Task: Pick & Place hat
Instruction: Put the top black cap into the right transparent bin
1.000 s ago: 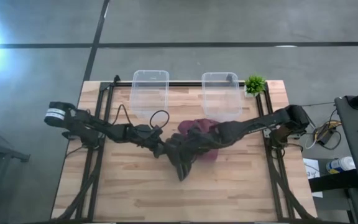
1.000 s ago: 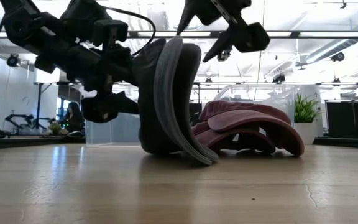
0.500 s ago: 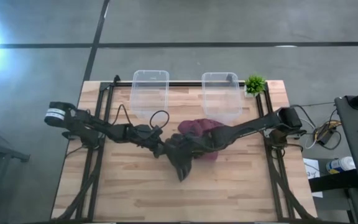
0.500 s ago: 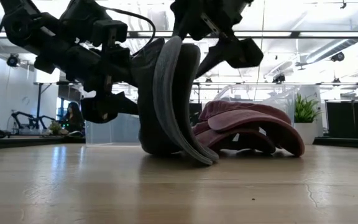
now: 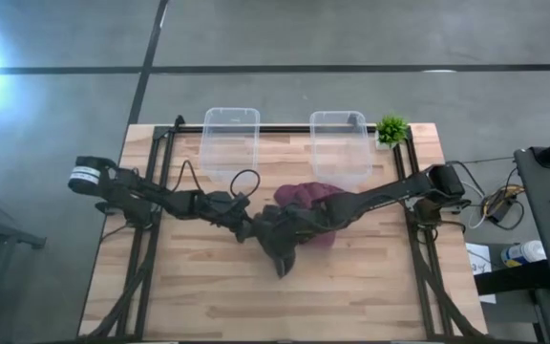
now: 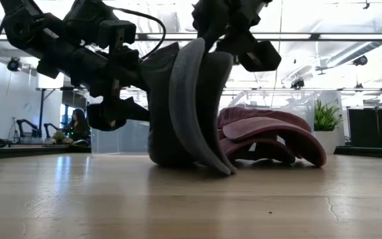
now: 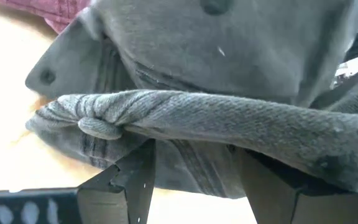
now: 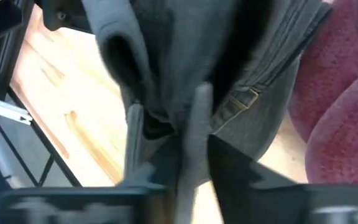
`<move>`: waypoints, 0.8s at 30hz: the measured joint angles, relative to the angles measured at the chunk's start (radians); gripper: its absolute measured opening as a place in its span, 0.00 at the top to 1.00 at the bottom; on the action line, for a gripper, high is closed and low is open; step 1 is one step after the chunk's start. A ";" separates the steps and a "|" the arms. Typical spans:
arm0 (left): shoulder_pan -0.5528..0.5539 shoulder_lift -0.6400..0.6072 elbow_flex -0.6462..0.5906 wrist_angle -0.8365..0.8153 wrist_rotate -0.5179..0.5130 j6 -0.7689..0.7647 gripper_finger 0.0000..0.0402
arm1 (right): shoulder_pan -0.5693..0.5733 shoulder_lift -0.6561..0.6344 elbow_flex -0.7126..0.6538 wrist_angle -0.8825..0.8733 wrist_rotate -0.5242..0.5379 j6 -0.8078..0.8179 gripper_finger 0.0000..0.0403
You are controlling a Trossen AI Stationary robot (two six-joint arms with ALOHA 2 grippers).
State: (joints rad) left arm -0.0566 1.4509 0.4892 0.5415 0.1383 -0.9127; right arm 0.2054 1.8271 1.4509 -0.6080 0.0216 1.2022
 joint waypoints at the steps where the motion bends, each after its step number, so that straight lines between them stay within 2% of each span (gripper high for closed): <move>1: 0.000 0.000 0.000 0.000 0.000 0.000 0.47 | 0.000 0.000 0.000 0.005 0.000 -0.004 0.91; 3: 0.000 0.000 0.000 0.000 0.000 0.000 0.47 | 0.000 -0.003 0.000 0.019 -0.003 -0.011 0.95; 6: 0.000 -0.001 0.000 -0.002 0.002 -0.004 0.47 | 0.000 -0.028 0.000 0.020 0.012 -0.024 0.97; 10: -0.008 -0.036 0.000 -0.038 0.004 -0.002 0.47 | 0.000 -0.123 0.000 0.006 0.088 -0.028 0.97; 19: -0.029 -0.177 -0.003 -0.248 -0.068 0.060 0.47 | -0.010 -0.442 0.000 -0.228 0.462 0.055 0.97; 24: -0.029 -0.196 -0.003 -0.262 -0.094 0.067 0.47 | -0.074 -0.590 -0.010 -0.404 0.627 0.083 0.97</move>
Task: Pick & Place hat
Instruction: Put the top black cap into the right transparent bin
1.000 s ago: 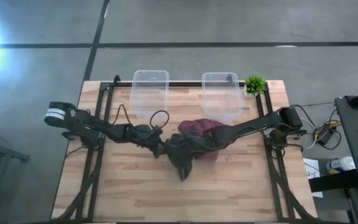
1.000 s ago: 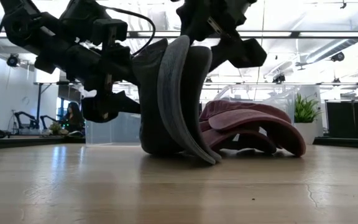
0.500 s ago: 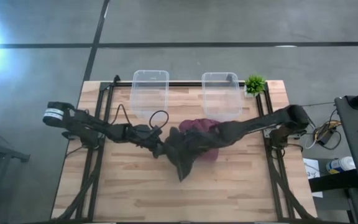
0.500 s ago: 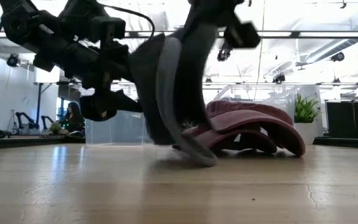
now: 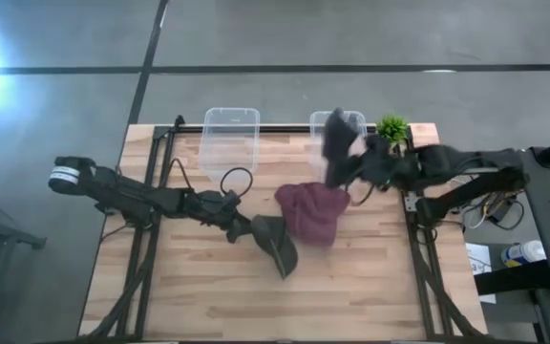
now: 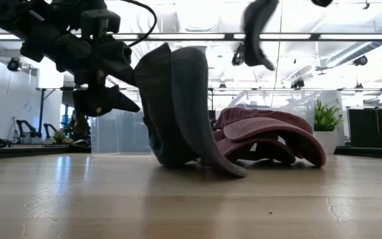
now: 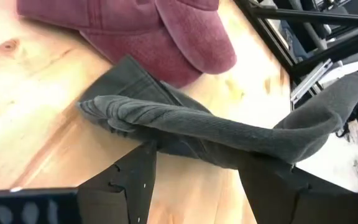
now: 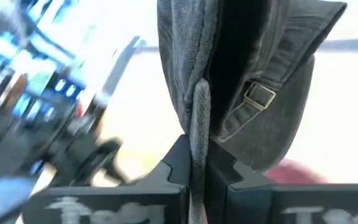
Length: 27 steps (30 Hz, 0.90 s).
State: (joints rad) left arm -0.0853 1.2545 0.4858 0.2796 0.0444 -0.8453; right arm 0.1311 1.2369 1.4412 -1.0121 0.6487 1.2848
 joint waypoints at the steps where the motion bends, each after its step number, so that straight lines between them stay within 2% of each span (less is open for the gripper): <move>1: 0.000 0.000 0.000 -0.001 -0.004 -0.001 0.47 | -0.031 -0.021 -0.006 -0.024 0.006 -0.007 0.97; 3: 0.000 0.002 0.000 0.000 -0.012 -0.008 0.47 | -0.107 -0.052 -0.032 -0.032 -0.020 -0.055 0.97; 6: 0.000 0.006 0.000 0.001 -0.026 -0.024 0.47 | -0.246 -0.074 -0.093 0.022 -0.127 -0.176 0.97; 12: 0.000 0.006 0.000 0.002 -0.055 -0.067 0.47 | -0.527 -0.078 -0.278 0.277 -0.415 -0.381 0.97; 16: -0.002 0.006 0.000 0.005 -0.067 -0.102 0.47 | -0.653 -0.078 -0.405 0.413 -0.566 -0.409 0.97; 19: -0.008 0.006 0.000 0.006 -0.085 -0.137 0.47 | -0.720 -0.083 -0.499 0.436 -0.647 -0.398 0.97; 22: -0.018 0.006 0.000 0.006 -0.113 -0.158 0.47 | -0.742 -0.084 -0.555 0.442 -0.678 -0.394 0.94; 27: -0.028 0.008 0.000 0.004 -0.117 -0.185 0.47 | -0.740 -0.097 -0.569 0.448 -0.692 -0.416 0.78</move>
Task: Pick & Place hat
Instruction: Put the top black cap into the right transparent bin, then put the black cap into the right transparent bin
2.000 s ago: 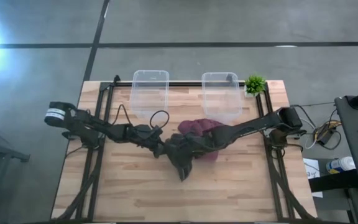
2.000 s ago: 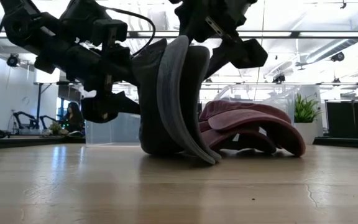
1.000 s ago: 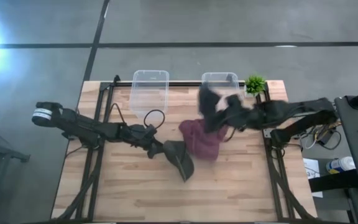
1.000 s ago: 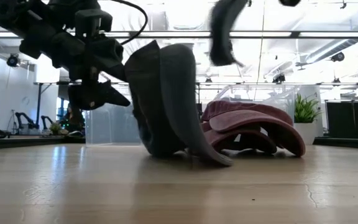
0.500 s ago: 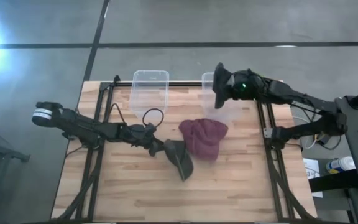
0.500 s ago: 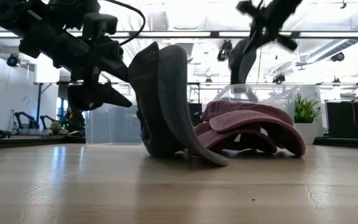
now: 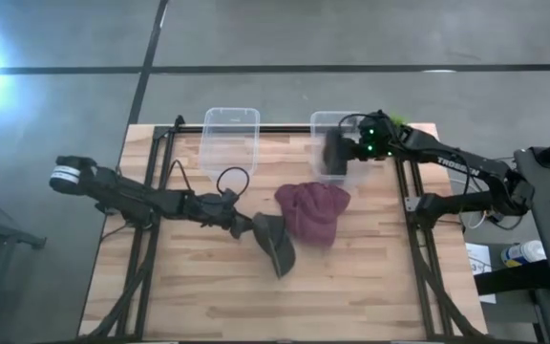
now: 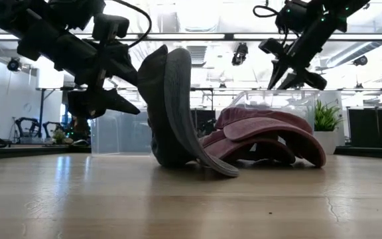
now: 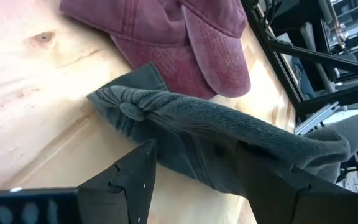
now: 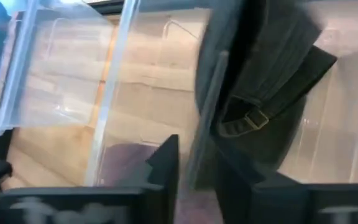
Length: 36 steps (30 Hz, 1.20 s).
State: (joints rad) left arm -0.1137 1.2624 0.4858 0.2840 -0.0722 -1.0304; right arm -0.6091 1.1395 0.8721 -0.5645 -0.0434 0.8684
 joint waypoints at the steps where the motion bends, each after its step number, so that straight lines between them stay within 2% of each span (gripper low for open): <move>1: -0.003 0.002 0.000 0.000 -0.001 -0.005 0.47 | -0.001 -0.004 0.007 -0.007 -0.008 -0.008 0.74; 5: -0.018 0.010 0.000 -0.012 -0.001 -0.028 0.47 | 0.029 -0.042 0.060 -0.004 -0.014 -0.041 0.55; 9: -0.031 0.018 0.000 -0.017 -0.002 -0.053 0.47 | 0.149 -0.070 0.162 -0.028 -0.012 -0.064 0.45; 13: -0.034 0.037 0.000 -0.009 -0.008 -0.073 0.47 | 0.353 0.005 0.252 -0.085 -0.007 -0.023 0.44; 16: -0.034 0.059 0.000 0.024 -0.008 -0.086 0.47 | 0.514 0.112 0.311 -0.084 0.022 0.029 0.44; 19: -0.034 0.085 0.000 0.090 -0.006 -0.101 0.47 | 0.625 0.233 0.373 -0.081 0.041 0.086 0.44; 23: -0.038 0.101 0.004 0.160 0.005 -0.115 0.47 | 0.720 0.389 0.457 -0.083 0.047 0.200 0.44; 29: -0.056 0.100 0.011 0.158 0.018 -0.071 0.47 | 0.843 0.573 0.586 -0.084 0.067 0.337 0.44; 36: -0.061 0.100 0.011 0.159 0.035 -0.018 0.47 | 0.898 0.713 0.697 -0.092 0.075 0.400 0.44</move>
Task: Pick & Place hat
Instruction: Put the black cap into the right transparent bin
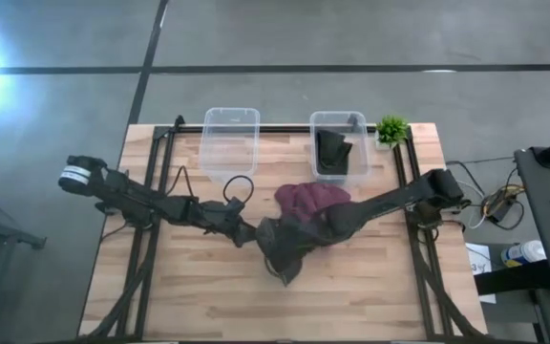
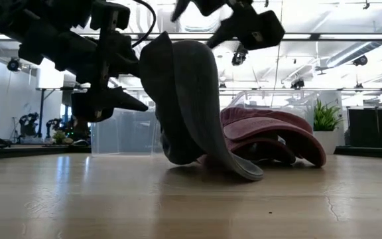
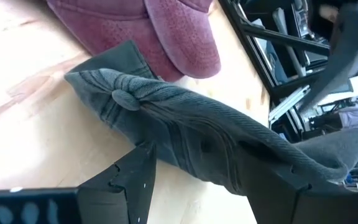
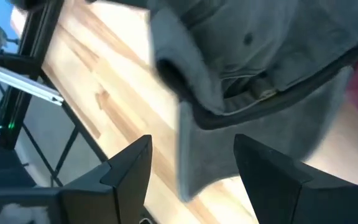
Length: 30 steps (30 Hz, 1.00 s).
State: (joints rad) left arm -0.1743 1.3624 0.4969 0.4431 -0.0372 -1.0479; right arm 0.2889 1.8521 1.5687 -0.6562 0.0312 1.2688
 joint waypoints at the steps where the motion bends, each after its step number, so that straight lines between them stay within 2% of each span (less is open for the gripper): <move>1: 0.000 0.000 0.000 0.000 0.000 0.000 0.47 | 0.002 0.012 0.017 -0.006 0.000 0.000 0.44; 7: 0.000 0.000 0.000 0.004 -0.004 0.016 0.47 | 0.012 0.070 0.078 -0.083 -0.001 -0.012 0.44; 13: 0.001 0.000 0.014 0.009 -0.006 0.009 0.47 | 0.027 0.149 0.139 -0.086 -0.006 -0.017 0.44; 18: 0.000 0.000 0.023 0.006 -0.006 0.009 0.47 | 0.033 0.196 0.207 -0.174 -0.001 -0.045 0.46; 22: -0.005 -0.001 0.028 0.006 -0.005 0.011 0.47 | 0.033 0.197 0.229 -0.241 -0.001 -0.066 0.60; 28: -0.027 -0.003 0.030 0.008 -0.006 0.015 0.47 | 0.033 0.162 0.213 -0.246 0.001 -0.090 0.93; 30: -0.039 -0.006 0.030 0.010 -0.007 0.015 0.47 | 0.032 0.143 0.211 -0.246 -0.004 -0.098 0.95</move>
State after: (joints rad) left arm -0.2137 1.3564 0.5272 0.4529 -0.0438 -1.0327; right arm 0.3210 1.9951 1.7794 -0.9017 0.0274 1.1712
